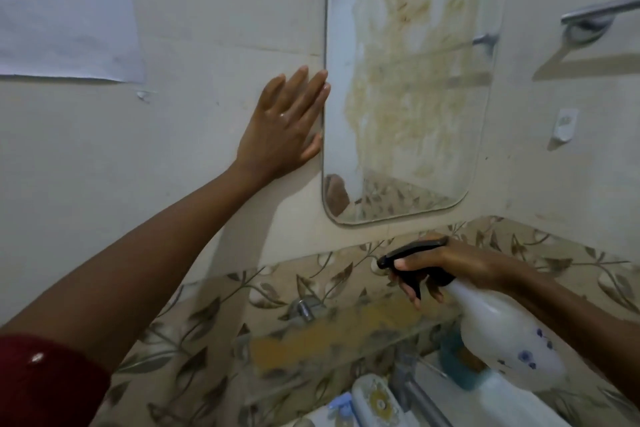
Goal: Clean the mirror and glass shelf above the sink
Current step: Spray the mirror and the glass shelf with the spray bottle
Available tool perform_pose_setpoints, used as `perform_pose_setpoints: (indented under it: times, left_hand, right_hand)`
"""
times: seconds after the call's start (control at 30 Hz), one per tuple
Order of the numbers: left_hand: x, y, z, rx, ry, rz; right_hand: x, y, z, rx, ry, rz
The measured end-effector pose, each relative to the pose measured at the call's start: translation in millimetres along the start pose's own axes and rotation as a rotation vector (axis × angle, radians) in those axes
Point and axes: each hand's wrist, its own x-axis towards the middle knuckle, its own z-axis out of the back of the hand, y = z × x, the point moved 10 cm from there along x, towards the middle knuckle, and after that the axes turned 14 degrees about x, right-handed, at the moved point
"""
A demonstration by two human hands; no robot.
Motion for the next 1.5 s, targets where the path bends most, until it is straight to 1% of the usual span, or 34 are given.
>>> perform_pose_setpoints:
  times: [0.07,0.17,0.2,0.23,0.3,0.37,0.43,0.53,0.6,0.7,0.8,0.93,1.07,1.13,1.27,1.37,1.5]
  left_hand:
    - [1,0,11,-0.052,-0.046,-0.013]
    - [-20,-9,46,-0.266,-0.240,-0.038]
    - [-35,-15,56,-0.345,-0.276,-0.059]
    - [-52,-22,64,-0.425,-0.270,-0.082]
    - [-90,-35,66,-0.617,-0.154,-0.062]
    - [-133,-44,53,-0.813,0.040,0.035]
    - [-177,-51,34,-0.942,0.217,0.172]
    - [-237,-54,5,-1.087,0.422,0.452]
    - [-263,-55,-7,-1.152,0.489,0.597]
    - [-280,-61,-10,-1.232,0.523,0.722]
    - [-286,-73,-10,-1.270,0.546,0.771]
    - [-280,-94,-8,-1.304,0.584,0.784]
    - [-275,-108,-8,-1.240,0.606,0.750]
    - [-275,-107,-8,-1.169,0.590,0.720]
    - [-274,-105,-5,-1.106,0.550,0.689]
    - [-270,-102,0,-1.019,0.508,0.674]
    - [-269,-104,2,-0.968,0.457,0.621]
  right_hand:
    - [9,5,-23,-0.020,0.067,0.008]
    - [16,5,-47,-0.079,0.132,0.033]
    - [17,5,-52,-0.084,0.144,0.047]
    - [18,3,-57,-0.071,0.157,0.061]
    - [20,-3,-64,-0.067,0.180,0.064]
    - [23,-10,-68,-0.089,0.192,0.051]
    - [28,-14,-71,-0.077,0.188,0.054]
    - [31,-17,-71,-0.111,0.185,0.063]
    - [33,-20,-69,-0.134,0.170,0.053]
    - [34,-23,-64,-0.131,0.145,0.056]
    - [30,-27,-53,-0.099,0.112,0.063]
    - [22,-37,-29,-0.063,0.052,0.088]
    - [11,-51,0,-0.052,-0.037,0.031]
    - [3,-58,16,-0.038,-0.100,0.010]
    - [-12,-73,46,0.063,-0.191,-0.018]
    - [-22,-77,62,0.100,-0.230,-0.004]
    - [-36,-86,88,0.105,-0.310,-0.011]
